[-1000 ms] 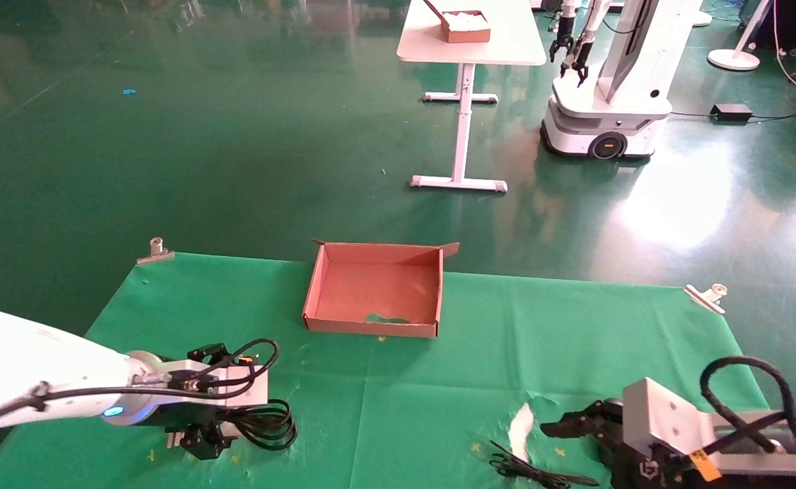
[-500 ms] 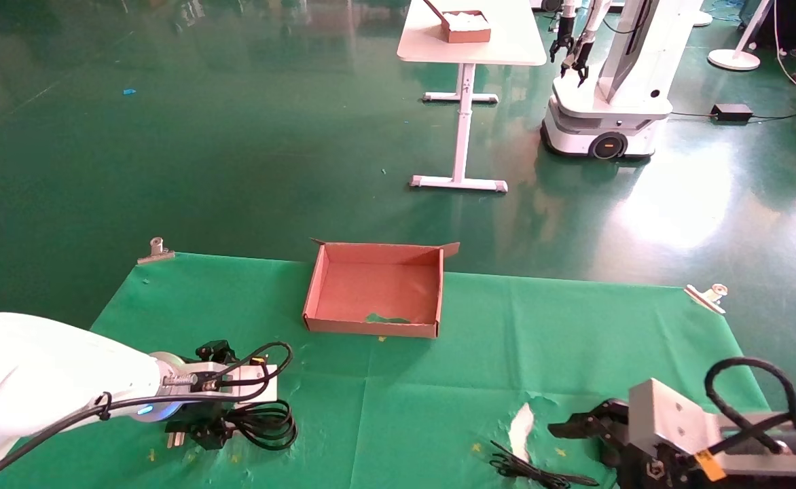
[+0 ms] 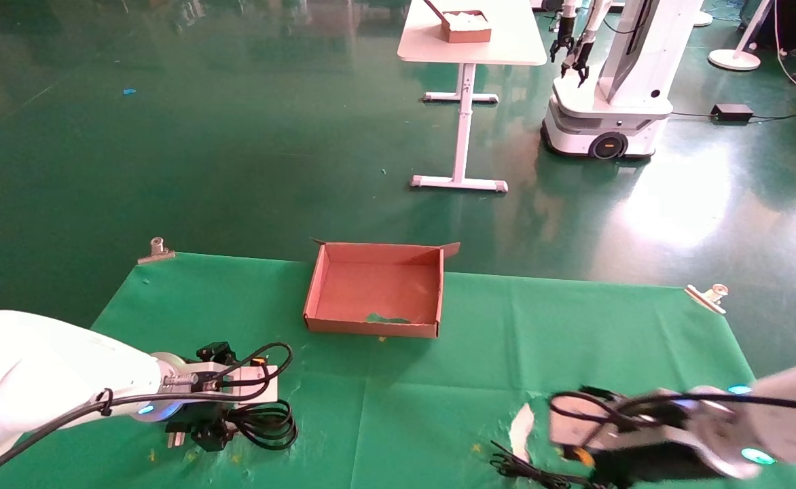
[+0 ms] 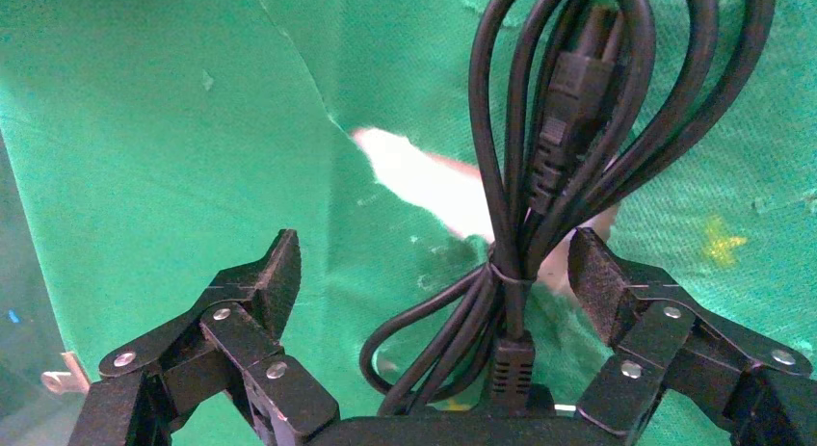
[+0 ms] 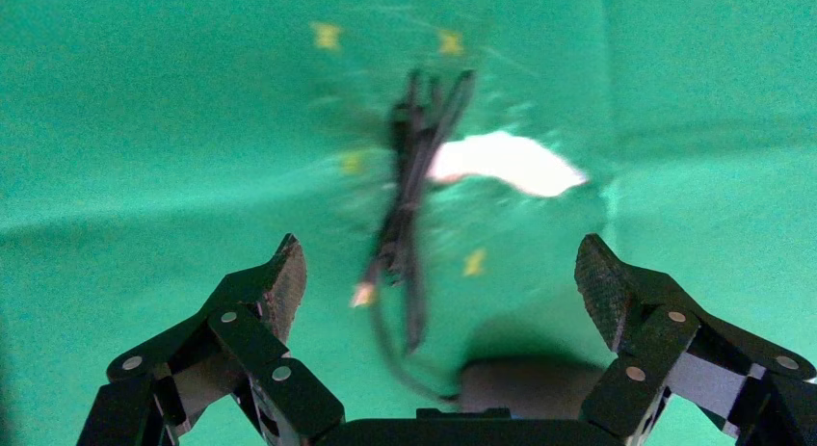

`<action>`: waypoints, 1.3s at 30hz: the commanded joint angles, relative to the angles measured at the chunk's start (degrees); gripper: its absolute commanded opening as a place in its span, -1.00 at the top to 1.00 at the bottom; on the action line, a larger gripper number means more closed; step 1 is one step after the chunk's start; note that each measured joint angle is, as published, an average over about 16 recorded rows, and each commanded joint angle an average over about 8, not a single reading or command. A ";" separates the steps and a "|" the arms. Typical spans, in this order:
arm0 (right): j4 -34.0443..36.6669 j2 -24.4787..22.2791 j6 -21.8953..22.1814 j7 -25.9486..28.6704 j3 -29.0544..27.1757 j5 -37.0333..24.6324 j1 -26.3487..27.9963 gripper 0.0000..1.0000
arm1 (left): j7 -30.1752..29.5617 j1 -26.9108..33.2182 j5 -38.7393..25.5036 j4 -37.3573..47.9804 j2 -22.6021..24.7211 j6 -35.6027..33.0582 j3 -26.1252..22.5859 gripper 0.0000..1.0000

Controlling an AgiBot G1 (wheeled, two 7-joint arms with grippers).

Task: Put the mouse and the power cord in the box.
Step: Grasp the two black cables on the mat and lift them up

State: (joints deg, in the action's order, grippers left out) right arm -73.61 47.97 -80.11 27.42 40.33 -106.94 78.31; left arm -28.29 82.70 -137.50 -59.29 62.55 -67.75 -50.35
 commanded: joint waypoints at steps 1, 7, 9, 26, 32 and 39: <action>0.84 2.75 0.58 1.30 1.57 -3.94 1.06 -1.00 | 0.04 0.02 0.02 0.06 0.01 0.02 0.00 -1.00; 7.61 7.58 1.14 1.04 3.59 -7.13 2.61 -1.00 | 0.07 0.03 0.03 0.11 0.03 0.03 0.00 -1.00; 9.23 8.36 1.21 0.70 3.97 -7.55 2.78 -1.00 | 0.08 0.03 0.04 0.11 0.03 0.04 0.00 -1.00; 11.59 9.73 3.06 -0.03 4.42 -8.43 0.89 0.88 | 0.10 0.02 0.00 0.21 0.05 0.12 0.00 1.00; 11.51 9.52 2.89 0.08 4.42 -8.30 0.95 1.00 | 0.10 0.02 0.03 0.20 0.04 0.12 0.01 1.00; 11.44 9.38 2.72 0.14 4.45 -8.21 1.06 1.00 | 0.10 0.02 0.06 0.17 0.02 0.11 0.01 1.00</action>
State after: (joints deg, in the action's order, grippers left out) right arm -62.16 57.37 -77.38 27.55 44.78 -115.15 79.36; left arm -28.19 82.72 -137.44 -59.12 62.58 -67.64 -50.33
